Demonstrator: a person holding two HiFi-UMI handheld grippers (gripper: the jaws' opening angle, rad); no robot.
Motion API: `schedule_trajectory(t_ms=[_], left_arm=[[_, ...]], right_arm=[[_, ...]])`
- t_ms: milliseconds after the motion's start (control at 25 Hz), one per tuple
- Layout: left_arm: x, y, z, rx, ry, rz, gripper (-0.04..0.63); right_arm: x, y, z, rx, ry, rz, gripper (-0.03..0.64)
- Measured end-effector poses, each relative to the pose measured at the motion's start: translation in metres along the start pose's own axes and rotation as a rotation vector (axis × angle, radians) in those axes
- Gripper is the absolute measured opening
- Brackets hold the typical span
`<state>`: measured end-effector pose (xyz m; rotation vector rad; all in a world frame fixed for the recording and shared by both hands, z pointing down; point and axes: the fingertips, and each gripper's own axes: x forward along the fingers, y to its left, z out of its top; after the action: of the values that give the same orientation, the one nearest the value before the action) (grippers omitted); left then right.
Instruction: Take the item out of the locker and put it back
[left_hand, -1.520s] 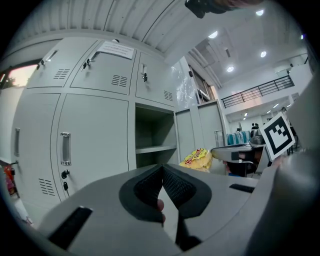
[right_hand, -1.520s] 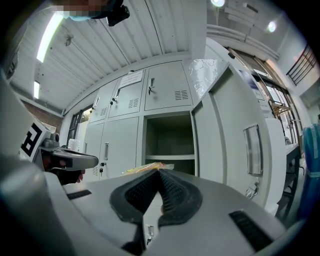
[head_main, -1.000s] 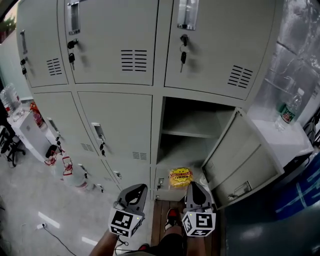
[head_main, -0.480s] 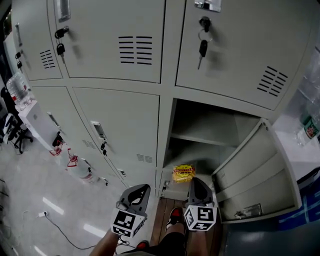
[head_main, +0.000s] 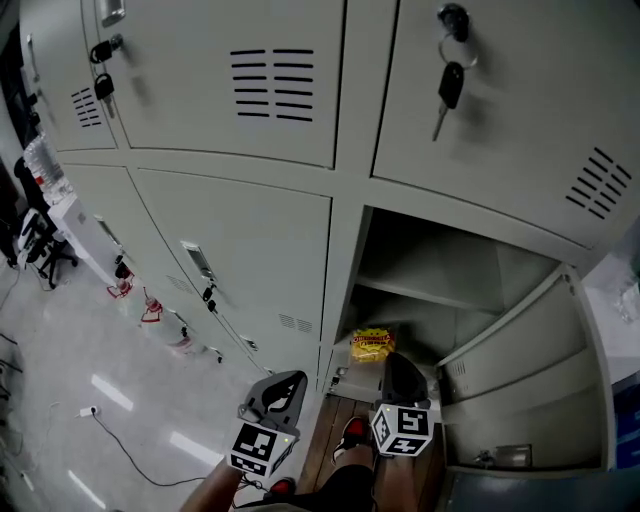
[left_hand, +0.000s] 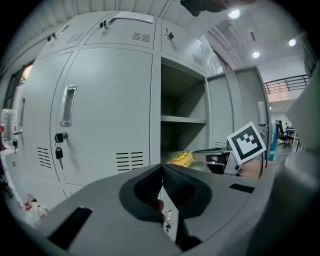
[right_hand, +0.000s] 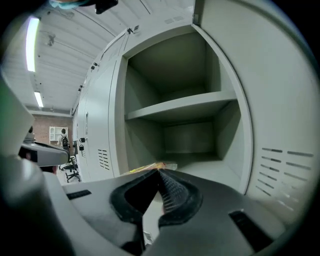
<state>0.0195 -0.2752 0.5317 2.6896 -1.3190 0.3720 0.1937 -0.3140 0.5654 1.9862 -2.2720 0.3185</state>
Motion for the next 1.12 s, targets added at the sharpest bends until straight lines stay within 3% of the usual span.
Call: schedule_trajectory(t_ms=[1000,1120], left_arm=[[0.022,0.012,-0.026,-0.040,0.050,0.035,0.023],[0.022,0.013,-0.026,-0.042,0.049,0.032,0.023]], right_arm=[[0.051,-0.017,-0.036,0.022,0.078,-0.003,0.020],[0.050,-0.012,-0.037,0.027,0.081,0.024,0.089]])
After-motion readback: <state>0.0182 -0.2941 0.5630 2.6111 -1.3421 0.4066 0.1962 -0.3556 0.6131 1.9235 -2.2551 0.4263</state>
